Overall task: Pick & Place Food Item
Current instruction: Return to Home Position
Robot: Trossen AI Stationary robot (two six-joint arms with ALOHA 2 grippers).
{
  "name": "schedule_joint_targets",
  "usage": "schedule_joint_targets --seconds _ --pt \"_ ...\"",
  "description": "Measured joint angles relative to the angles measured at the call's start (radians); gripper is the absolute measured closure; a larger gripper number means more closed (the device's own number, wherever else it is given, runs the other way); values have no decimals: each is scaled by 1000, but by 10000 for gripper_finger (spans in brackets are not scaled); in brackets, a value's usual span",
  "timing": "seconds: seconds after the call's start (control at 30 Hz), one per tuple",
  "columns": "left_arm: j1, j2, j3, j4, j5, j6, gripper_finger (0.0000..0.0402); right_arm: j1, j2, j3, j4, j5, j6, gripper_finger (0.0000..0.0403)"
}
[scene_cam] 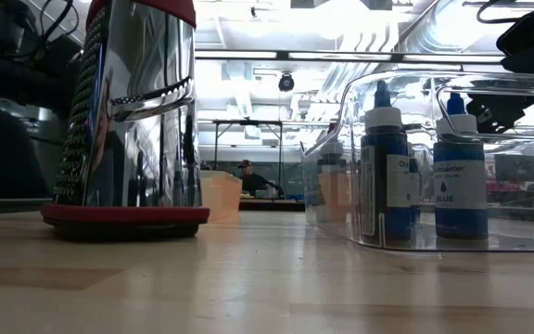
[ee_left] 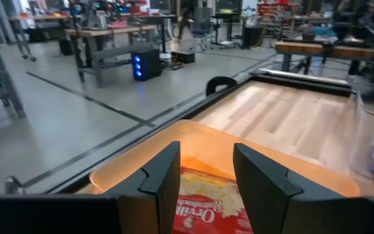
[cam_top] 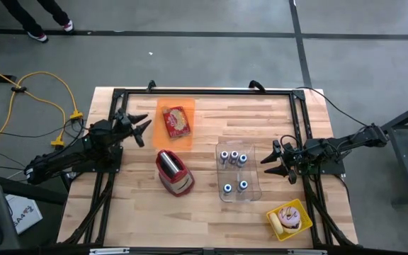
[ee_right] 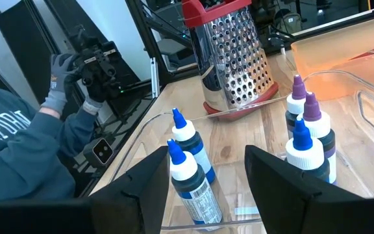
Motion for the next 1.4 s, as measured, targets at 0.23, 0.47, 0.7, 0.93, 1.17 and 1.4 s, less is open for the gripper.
schedule_joint_targets --seconds 0.23,0.47,0.7,0.93,1.17,1.4 --pt "0 1 -4 -6 102 -33 265 0 0 0 0 0 0 215" --pt "0 1 -54 129 97 -56 265 0 0 0 0 0 0 215" --pt "0 17 -61 140 89 -64 265 0 0 0 0 0 0 215" --pt "0 81 -61 145 90 -69 265 0 0 0 1 0 0 215" --pt "0 91 -61 150 95 -71 265 0 0 0 1 0 0 215" --pt "1 91 -61 139 182 -89 265 0 0 0 2 0 0 215"
